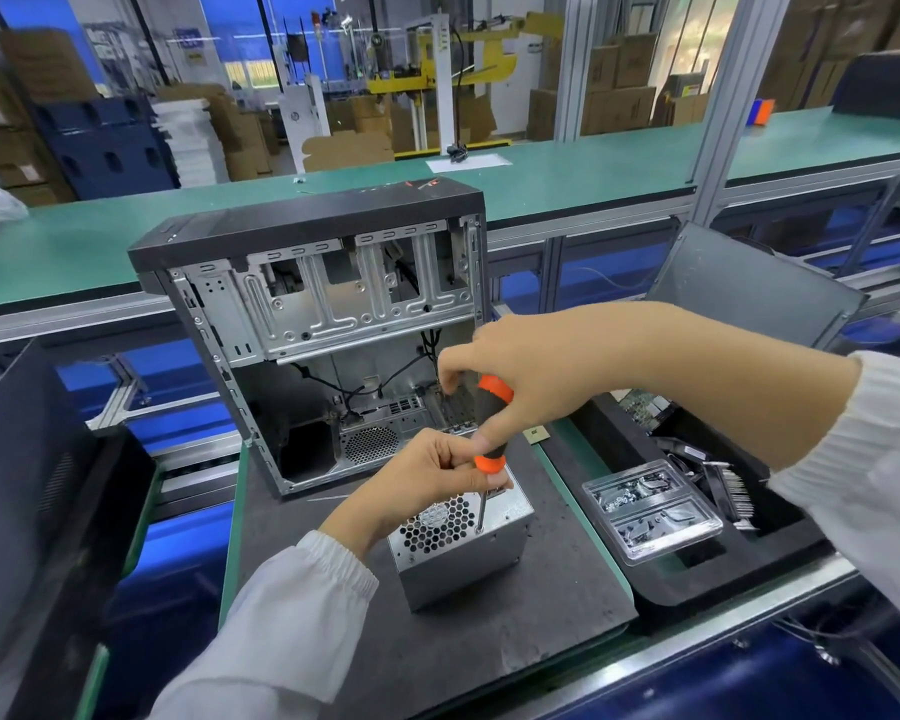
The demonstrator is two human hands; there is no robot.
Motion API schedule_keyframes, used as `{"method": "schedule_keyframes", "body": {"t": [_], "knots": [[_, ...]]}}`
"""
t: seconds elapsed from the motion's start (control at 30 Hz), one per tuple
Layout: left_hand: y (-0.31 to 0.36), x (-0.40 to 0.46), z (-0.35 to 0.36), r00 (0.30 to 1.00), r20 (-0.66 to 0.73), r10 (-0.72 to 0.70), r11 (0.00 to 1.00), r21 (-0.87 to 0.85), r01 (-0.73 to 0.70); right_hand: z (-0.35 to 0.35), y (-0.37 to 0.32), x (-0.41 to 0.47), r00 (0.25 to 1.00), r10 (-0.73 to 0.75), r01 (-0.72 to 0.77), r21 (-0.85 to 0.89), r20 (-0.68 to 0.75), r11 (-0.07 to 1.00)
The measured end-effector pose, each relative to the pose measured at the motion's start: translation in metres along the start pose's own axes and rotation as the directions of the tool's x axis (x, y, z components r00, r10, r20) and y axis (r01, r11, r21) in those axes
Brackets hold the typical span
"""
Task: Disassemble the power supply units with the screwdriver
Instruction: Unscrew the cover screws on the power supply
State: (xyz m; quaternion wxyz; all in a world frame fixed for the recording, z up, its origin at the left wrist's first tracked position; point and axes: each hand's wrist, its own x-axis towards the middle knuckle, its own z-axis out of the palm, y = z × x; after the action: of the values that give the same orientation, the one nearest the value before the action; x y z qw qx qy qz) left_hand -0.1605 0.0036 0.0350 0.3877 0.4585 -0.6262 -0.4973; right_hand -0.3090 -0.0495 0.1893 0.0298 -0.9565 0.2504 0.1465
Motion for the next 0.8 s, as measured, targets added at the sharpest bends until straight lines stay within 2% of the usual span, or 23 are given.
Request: {"method": "schedule_keyframes", "body": {"t": [0.1,0.23,0.43,0.8], "knots": [[-0.006,0.002,-0.003,1.0,-0.004,-0.01,1.0,0.023,0.01,0.01,-0.002,0.006,0.992,0.12,-0.12,-0.01,-0.034,0.993],[-0.014,0.004,-0.008,0.998,0.009,-0.061,0.995,0.079,0.06,0.012,0.0,0.01,0.994,0.094,-0.094,0.007,-0.063,0.996],[-0.035,-0.006,-0.015,0.979,0.085,-0.187,0.939,0.309,0.153,0.006,-0.001,0.006,0.993,0.088,-0.091,-0.028,-0.082,0.995],[-0.048,-0.001,-0.006,0.993,-0.036,-0.115,0.874,0.472,0.118,-0.007,0.004,0.002,0.983,0.129,-0.123,0.055,-0.13,0.991]]}}
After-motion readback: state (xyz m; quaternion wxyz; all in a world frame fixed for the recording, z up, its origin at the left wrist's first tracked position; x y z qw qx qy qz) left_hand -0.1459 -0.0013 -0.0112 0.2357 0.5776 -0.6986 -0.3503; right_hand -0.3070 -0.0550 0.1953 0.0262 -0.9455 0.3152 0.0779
